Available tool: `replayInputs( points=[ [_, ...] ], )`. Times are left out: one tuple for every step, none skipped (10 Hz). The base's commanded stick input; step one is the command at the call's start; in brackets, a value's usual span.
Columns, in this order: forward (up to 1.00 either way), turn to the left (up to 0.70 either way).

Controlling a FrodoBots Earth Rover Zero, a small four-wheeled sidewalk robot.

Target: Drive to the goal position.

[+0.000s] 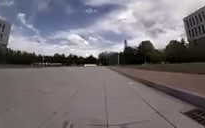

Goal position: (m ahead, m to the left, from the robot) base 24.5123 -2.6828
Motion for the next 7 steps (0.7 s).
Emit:
replayInputs(
  points=[
    [1.0, 0.03],
    [1.0, 0.03],
    [1.0, 0.03],
    [1.0, 0.03],
    [1.0, 0.03],
    [1.0, 0.03],
    [1.0, 0.0]
  ],
)
